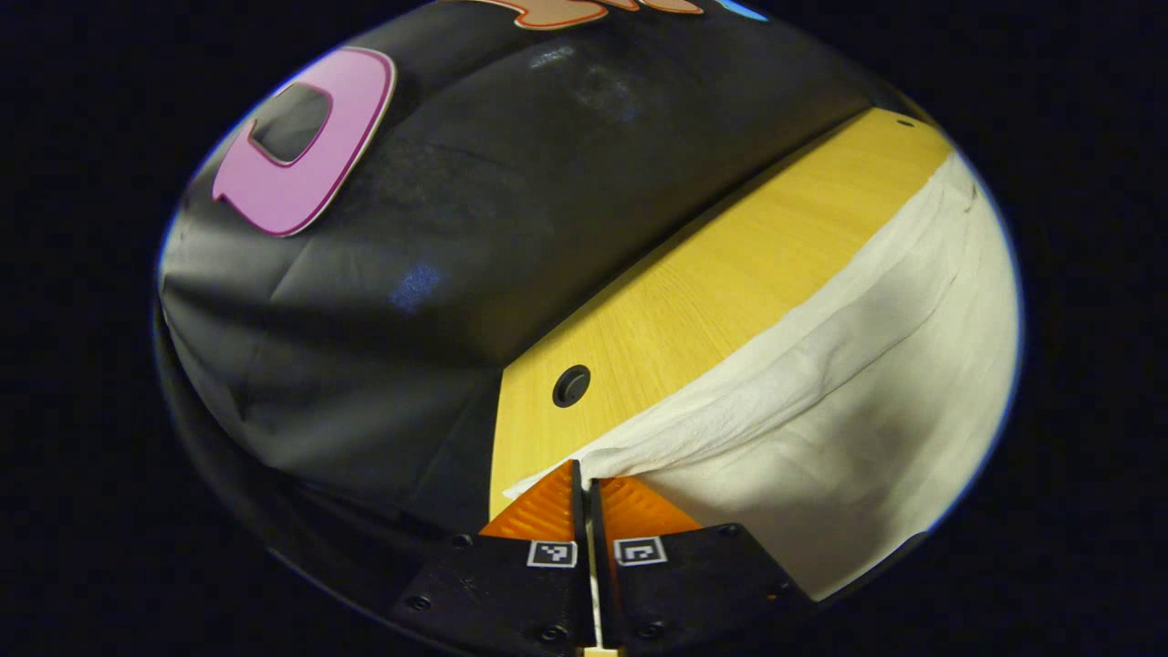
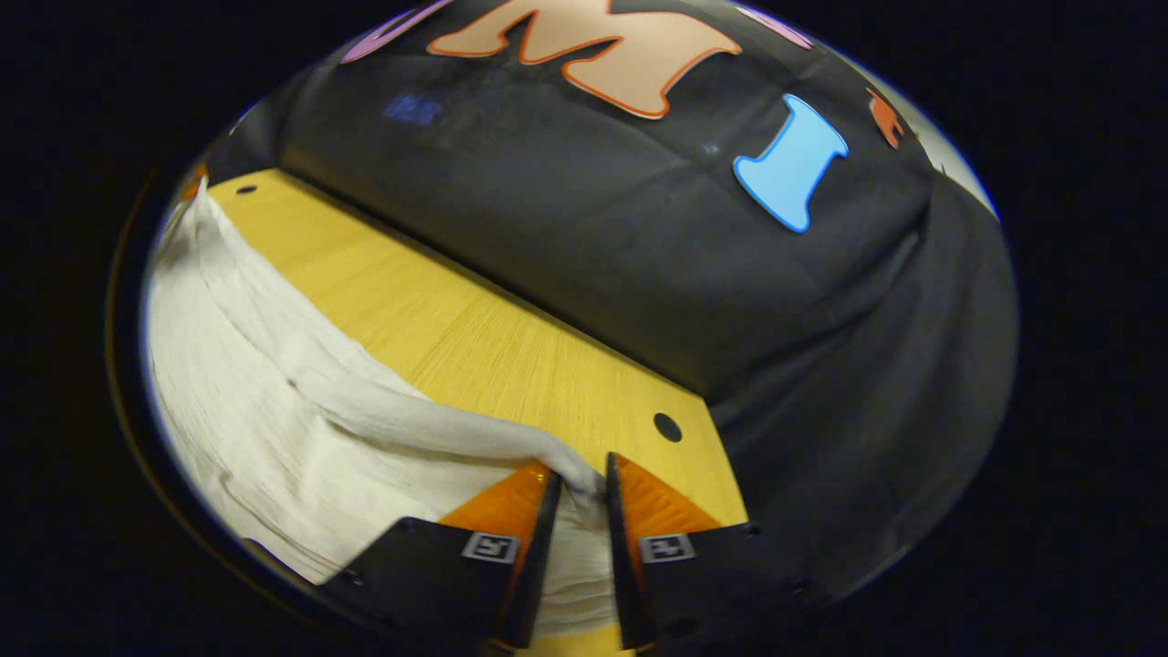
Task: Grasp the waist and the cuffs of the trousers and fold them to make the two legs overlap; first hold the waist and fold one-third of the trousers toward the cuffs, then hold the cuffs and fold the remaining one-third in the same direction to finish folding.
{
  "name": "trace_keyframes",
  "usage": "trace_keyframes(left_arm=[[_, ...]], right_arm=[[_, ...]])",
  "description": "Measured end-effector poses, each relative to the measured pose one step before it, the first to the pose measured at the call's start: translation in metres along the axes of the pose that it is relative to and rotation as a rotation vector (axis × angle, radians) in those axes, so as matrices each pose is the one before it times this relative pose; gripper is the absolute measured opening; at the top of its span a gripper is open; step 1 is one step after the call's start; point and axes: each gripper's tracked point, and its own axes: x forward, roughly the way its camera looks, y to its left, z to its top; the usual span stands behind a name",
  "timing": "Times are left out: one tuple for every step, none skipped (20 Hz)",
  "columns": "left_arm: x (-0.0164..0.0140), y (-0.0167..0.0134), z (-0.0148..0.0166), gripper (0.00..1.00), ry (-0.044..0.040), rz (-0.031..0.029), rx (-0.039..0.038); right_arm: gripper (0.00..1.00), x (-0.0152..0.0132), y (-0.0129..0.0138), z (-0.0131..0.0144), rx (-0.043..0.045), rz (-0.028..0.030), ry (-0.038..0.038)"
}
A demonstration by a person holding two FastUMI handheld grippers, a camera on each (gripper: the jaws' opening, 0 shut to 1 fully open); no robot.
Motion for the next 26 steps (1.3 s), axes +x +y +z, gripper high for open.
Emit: trace_keyframes(left_arm=[[-0.00445, -0.00216, 0.00316, 0.34, -0.01336, -0.00403, -0.04187], [0.00557, 0.00194, 0.00257, 0.67, -0.01688, 0.00952, -0.03915], [-0.01906, 0.00355, 0.00522, 1.0, -0.02012, 0.01157, -0.03659], [-0.0059, 0.00384, 0.00582, 0.95, -0.01665, 0.01131, -0.03148], [-0.00808, 0.0017, 0.00374, 0.96, -0.01887, 0.00902, -0.02813], [-0.0082, 0.00264, 0.00705, 0.96, -0.0183, 0.00591, -0.02584], [-0.0104, 0.00029, 0.00656, 0.96, -0.01889, -0.00351, -0.02526], [-0.01042, -0.00048, 0.00827, 0.96, -0.02312, -0.00279, -0.02966], [-0.01288, -0.00223, 0.01029, 0.96, -0.02661, -0.01045, -0.03005], [-0.00923, -0.00179, 0.01062, 0.96, -0.02615, -0.0108, -0.02333], [-0.00946, -0.0005, 0.0088, 0.96, -0.02473, -0.00681, -0.01626], [-0.01035, -0.0032, 0.00916, 0.96, -0.01542, -0.0118, -0.0074], [-0.01036, -0.0039, 0.00762, 0.96, -0.01965, -0.00648, -0.00143], [-0.00938, -0.0023, 0.0058, 0.96, -0.00991, -0.00298, 0.00119], [-0.00916, -0.00207, 0.00603, 0.96, -0.01037, -0.00456, 0.00115], [-0.00777, -0.00167, 0.00421, 0.96, -0.00756, -0.00039, -0.00357], [-0.00814, -0.00211, 0.00303, 0.96, -0.00486, -0.00104, -0.00594], [-0.00714, -0.00111, -0.00052, 0.96, -0.00037, 0.0009, -0.00357], [-0.00424, -0.00069, -0.00328, 0.96, 0.00558, 0.00248, 0.0031], [-0.00438, -0.00038, -0.00274, 0.96, 0.00522, 0.00502, 0.00454], [-0.00272, -0.00048, -0.00207, 0.96, 0.00582, 0.00213, 0.00143], [-0.00513, -0.00038, -0.00158, 0.96, 0.00485, 0.00241, -0.00207], [-0.00325, -0.00061, -0.00271, 0.96, 0.00259, 0.0012, -0.00579], [-0.00358, 0.00028, -0.00073, 0.96, 0.00154, 0.00104, -0.00746], [-0.00337, 0.00057, -0.0024, 0.96, 0.00417, 0.00279, -0.00869], [-0.00294, 0.00102, -0.00125, 0.96, 0.00377, 0.004, -0.00568]], right_arm=[[0.73, -0.00821, 0.00044, 0.00458, 0.03411, -0.00176, -0.01629], [1.0, -0.00466, -0.00304, 0.0102, 0.01546, -0.00742, -0.01629], [1.0, -0.00762, -0.0027, 0.00193, 0.00635, -0.00005, -0.01502], [0.98, -0.00234, -0.0053, 0.00255, 0.00868, 0.00331, -0.01379], [0.98, -0.00472, -0.00391, 0.002, 0.0106, 0.00509, -0.01019], [1.0, -0.00639, -0.00496, 0.0007, 0.01212, 0.00365, -0.00872], [1.0, -0.00475, -0.00351, 0.00039, 0.01572, 0.00477, -0.00525], [0.98, -0.00606, -0.00221, -0.00308, 0.01958, 0.00535, 0.00043], [0.98, -0.00644, -0.00226, -0.00259, 0.02507, 0.0046, 0.00353], [0.98, -0.00846, -0.00206, -0.00569, 0.04036, 0.00611, 0.0071], [0.98, -0.00627, -0.0005, -0.00302, 0.05032, 0.01189, 0.00182], [1.0, -0.00213, -0.00269, -0.00159, 0.04498, 0.00898, 0.00577], [0.98, 0.0015, -0.0053, -0.00189, 0.03405, -0.00463, 0.00974], [0.98, 0.00186, -0.00522, -0.00178, 0.03325, -0.00689, 0.00809], [1.0, -0.00094, -0.0074, -0.00662, 0.05068, -0.01357, 0.01525], [1.0, -0.0005, -0.00643, -0.00715, 0.03898, -0.01265, 0.01831], [1.0, -0.00438, -0.01273, -0.0127, 0.06277, -0.02691, 0.02377], [0.98, 0.00176, -0.00672, -0.00417, 0.06031, -0.01472, 0.01517], [1.0, 0.00385, -0.00828, -0.00418, 0.05614, -0.01873, 0.01583], [1.0, 0.00351, -0.00978, -0.00616, 0.03572, -0.0221, 0.01762], [0.98, 0.00126, -0.0077, -0.00358, 0.02365, -0.0207, 0.01335], [0.98, 0.0021, -0.00774, -0.00415, 0.01923, -0.01996, 0.01207], [0.96, 0.0043, -0.00842, -0.00416, 0.02217, -0.01587, 0.01635], [0.93, 0.00455, -0.00565, -0.00431, 0.02595, -0.01325, 0.01969], [0.96, 0.00571, -0.00306, -0.00616, 0.02821, -0.00973, 0.02372], [0.96, 0.00467, -0.00256, -0.00744, 0.02679, -0.00796, 0.02754]])
